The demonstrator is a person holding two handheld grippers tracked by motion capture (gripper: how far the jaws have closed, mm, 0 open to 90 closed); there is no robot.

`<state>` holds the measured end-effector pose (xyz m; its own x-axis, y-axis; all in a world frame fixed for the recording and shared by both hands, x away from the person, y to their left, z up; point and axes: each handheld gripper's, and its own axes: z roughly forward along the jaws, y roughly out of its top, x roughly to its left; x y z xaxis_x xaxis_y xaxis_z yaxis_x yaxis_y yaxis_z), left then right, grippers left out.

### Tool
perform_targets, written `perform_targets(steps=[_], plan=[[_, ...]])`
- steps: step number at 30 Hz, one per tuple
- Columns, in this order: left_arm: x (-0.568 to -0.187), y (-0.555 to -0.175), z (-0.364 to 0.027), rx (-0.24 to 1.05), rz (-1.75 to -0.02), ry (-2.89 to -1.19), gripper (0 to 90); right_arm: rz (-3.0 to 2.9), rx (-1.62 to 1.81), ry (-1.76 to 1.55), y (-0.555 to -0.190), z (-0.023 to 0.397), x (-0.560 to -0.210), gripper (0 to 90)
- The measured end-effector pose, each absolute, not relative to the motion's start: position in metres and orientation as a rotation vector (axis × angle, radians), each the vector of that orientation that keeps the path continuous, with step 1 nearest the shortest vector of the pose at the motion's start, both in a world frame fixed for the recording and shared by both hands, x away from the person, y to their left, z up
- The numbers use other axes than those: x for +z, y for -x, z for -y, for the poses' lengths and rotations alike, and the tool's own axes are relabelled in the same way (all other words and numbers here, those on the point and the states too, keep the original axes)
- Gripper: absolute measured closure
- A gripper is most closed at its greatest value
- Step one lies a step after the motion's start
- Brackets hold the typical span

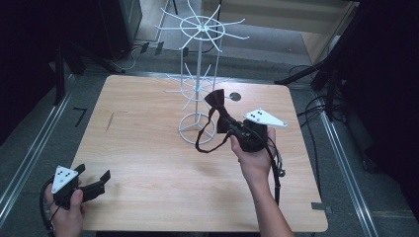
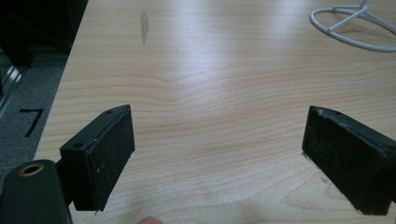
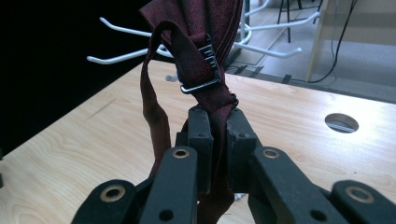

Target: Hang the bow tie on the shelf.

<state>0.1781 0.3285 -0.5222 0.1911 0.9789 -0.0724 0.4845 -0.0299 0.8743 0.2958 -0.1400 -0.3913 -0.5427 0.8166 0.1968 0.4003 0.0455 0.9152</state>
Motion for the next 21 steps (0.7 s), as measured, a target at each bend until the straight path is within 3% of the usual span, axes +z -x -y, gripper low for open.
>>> perform_targets(steps=[21], plan=[[-0.522,-0.178,-0.330,0.749,-1.419,-1.616,9.8,-1.984,1.406,-1.315,-0.316,0.119,-0.435,84.7]])
